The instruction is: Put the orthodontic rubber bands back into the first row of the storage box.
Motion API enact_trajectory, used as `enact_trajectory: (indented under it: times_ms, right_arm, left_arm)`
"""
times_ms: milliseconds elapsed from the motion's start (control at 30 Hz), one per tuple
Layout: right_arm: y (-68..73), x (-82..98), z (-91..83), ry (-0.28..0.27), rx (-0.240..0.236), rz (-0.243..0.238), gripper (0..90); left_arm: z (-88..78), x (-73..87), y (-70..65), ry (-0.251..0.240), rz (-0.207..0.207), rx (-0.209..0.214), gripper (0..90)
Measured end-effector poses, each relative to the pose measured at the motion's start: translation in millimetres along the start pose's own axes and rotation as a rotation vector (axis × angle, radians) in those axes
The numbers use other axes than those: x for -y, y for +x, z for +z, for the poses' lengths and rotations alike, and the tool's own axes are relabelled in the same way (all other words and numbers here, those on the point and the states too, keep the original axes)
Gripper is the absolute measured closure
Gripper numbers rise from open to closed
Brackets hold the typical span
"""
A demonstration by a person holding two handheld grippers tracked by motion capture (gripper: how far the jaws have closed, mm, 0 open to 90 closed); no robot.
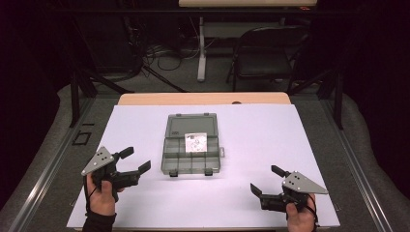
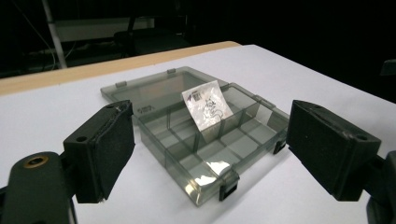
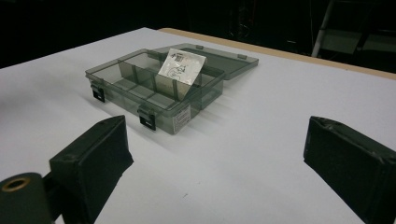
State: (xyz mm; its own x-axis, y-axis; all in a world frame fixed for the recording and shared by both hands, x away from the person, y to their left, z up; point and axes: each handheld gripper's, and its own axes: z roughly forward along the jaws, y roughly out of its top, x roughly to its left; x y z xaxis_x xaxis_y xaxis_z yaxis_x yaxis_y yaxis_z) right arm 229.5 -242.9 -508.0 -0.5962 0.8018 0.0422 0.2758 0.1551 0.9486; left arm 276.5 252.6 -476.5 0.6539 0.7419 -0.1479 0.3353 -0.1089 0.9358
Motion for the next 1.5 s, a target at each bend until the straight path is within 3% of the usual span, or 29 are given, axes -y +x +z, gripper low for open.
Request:
enact_trajectory:
  times_ms: [100, 133, 433, 833, 1500]
  right_arm:
    - [-0.4, 0.3, 0.6, 0.019, 0.000, 0.006, 6.4]
    - [-0.1, 0.8, 1.7, -0.002, -0.007, 0.007, 6.3]
    - [0.3, 0.2, -0.8, 0.005, -0.004, -0.002, 6.3]
    - [0.1, 0.6, -0.4, 0.004, -0.006, -0.002, 6.3]
    - [0.4, 1.5, 1.7, 0.005, -0.006, 0.006, 6.3]
  left_arm:
    - [-8.5, 9.2, 0.0, -0.006, 0.000, -0.011, 15.7]
    - [-10.5, 10.7, -0.1, -0.012, 0.001, -0.014, 15.7]
    - [-20.2, 19.0, 1.4, -0.017, 0.014, -0.024, 15.7]
    - [-19.7, 22.2, 1.2, -0.011, 0.035, -0.017, 15.7]
    - [-18.4, 26.4, 7.3, 0.002, 0.022, -0.024, 15.7]
